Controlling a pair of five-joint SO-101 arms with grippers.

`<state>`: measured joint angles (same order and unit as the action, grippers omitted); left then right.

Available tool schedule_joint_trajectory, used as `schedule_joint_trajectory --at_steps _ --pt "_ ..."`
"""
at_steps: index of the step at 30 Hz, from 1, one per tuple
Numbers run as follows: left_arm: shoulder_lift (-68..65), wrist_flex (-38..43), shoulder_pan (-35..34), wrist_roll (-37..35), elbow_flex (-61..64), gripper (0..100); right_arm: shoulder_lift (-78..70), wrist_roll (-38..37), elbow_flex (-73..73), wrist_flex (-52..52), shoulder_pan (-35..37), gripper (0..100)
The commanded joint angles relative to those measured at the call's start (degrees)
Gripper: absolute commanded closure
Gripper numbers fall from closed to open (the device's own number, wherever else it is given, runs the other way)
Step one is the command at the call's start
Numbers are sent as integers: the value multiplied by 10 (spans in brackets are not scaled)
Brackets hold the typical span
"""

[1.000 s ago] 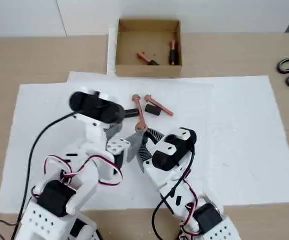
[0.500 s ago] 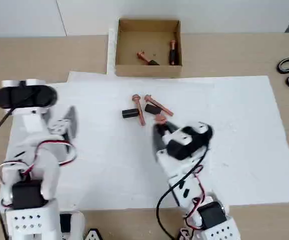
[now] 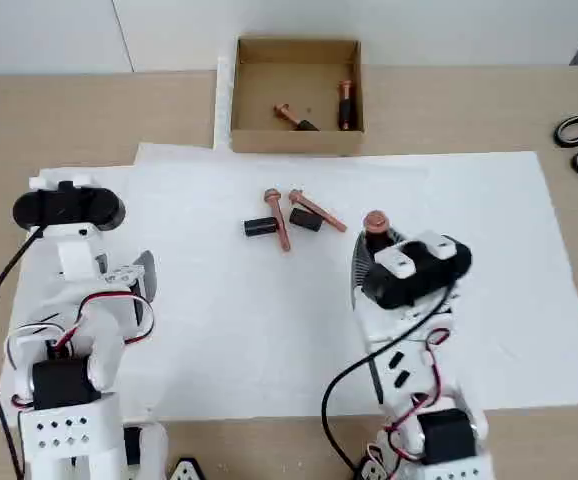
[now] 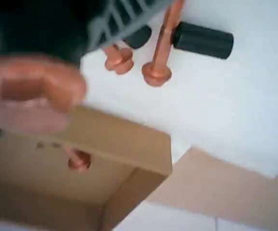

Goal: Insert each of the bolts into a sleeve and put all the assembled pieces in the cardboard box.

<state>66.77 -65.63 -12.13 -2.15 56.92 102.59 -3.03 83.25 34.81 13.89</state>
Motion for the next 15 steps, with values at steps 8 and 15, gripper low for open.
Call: schedule_joint_trajectory --at_steps 8,15 --pt "2 15 -4 3 14 817 -248 -22 -257 -64 -14 995" --pt "2 18 -4 3 29 818 -527 -20 -477 -127 -13 995"
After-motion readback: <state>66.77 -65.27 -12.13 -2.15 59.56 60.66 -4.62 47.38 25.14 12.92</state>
